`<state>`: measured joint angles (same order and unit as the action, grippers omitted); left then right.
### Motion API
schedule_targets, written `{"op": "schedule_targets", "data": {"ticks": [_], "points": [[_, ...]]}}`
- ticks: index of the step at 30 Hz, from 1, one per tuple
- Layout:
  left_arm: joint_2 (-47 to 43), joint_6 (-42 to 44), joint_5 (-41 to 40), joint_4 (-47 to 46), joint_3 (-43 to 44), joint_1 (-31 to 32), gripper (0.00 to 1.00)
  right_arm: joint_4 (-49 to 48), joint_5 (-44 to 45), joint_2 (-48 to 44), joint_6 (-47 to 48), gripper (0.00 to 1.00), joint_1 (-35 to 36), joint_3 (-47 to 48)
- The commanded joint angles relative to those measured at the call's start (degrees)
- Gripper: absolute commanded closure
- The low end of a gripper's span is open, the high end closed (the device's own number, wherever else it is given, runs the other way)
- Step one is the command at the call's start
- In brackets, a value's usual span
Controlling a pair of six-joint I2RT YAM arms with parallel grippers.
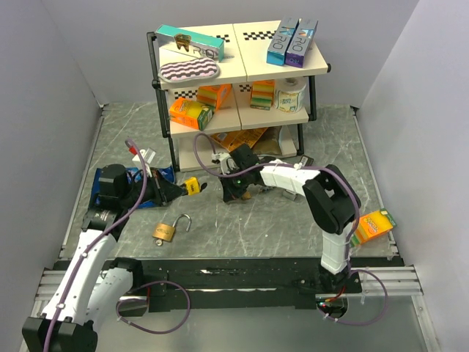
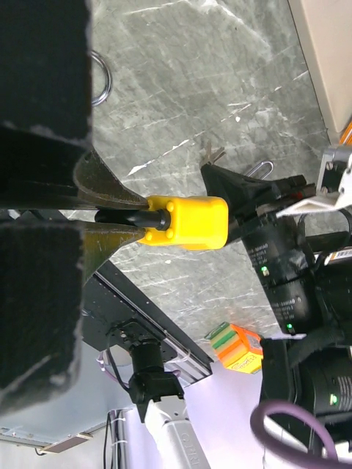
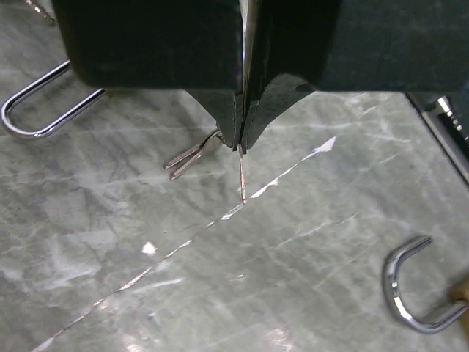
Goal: Lock with the key
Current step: Place the key at the center of the board.
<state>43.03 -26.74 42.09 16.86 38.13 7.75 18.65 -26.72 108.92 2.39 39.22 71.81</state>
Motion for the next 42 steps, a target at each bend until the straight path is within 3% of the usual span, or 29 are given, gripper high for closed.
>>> {"op": "schedule_targets", "data": {"ticks": [1,12,17,21,22,26,31,33,42], "points": [[-1.37,-1.56,0.10,-2.89,0.98,-0.45,0.99,-0.28,2.02,0.67,0.51,1.00,-0.81,2.90],[-0.22,-0.51,1.33,-3.33,0.45,-0.54,0.99,-0.29,2.46,3.05,1.39,0.97,-2.48,4.21],[0.13,-0.42,1.51,-2.71,0.45,-0.45,0.99,1.46,2.64,3.49,1.30,0.82,-2.83,6.14],[0.57,0.63,2.03,-1.75,1.16,-0.45,0.99,2.53,2.02,1.65,1.74,0.47,-2.92,6.15],[0.66,0.90,2.21,-1.48,1.33,-0.45,0.99,2.53,1.76,0.95,1.91,0.45,-2.84,5.54],[1.10,2.04,5.28,-1.30,1.77,-0.54,0.99,3.14,-2.01,-4.57,3.14,0.44,-2.84,4.39],[1.01,5.03,16.32,-1.92,2.65,-0.54,0.99,4.10,-8.78,-14.42,6.30,0.29,-2.75,0.27],[1.09,5.65,20.21,-2.88,2.74,-0.54,0.99,5.07,-9.84,-19.78,9.46,0.21,-2.83,-2.10],[2.06,6.35,33.67,-6.22,3.09,-0.19,0.99,7.27,-16.87,-41.23,27.30,0.10,-2.14,-15.02]]}}
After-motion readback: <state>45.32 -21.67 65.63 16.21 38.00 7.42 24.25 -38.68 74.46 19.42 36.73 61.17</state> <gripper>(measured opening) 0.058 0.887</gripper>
